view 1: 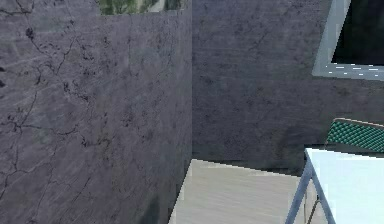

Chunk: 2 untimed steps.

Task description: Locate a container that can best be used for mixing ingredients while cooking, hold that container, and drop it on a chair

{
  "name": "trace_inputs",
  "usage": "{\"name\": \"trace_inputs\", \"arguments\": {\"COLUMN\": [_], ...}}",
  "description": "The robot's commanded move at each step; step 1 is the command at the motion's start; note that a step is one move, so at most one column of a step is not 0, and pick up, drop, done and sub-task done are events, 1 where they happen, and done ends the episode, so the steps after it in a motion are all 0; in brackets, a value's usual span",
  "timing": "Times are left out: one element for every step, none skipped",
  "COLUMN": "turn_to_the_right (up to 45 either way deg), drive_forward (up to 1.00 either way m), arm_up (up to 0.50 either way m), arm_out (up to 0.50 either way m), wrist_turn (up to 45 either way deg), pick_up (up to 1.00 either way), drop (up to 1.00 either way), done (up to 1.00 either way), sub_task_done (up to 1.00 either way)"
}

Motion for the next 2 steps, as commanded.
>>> {"name": "trace_inputs", "arguments": {"turn_to_the_right": [0.0, 0.0], "drive_forward": [0.00, 0.00], "arm_up": [0.00, 0.00], "arm_out": [0.00, 0.00], "wrist_turn": [-45.0, -21.0], "pick_up": [0.00, 0.00], "drop": [0.00, 0.00], "done": [0.00, 0.00], "sub_task_done": [0.00, 0.00]}}
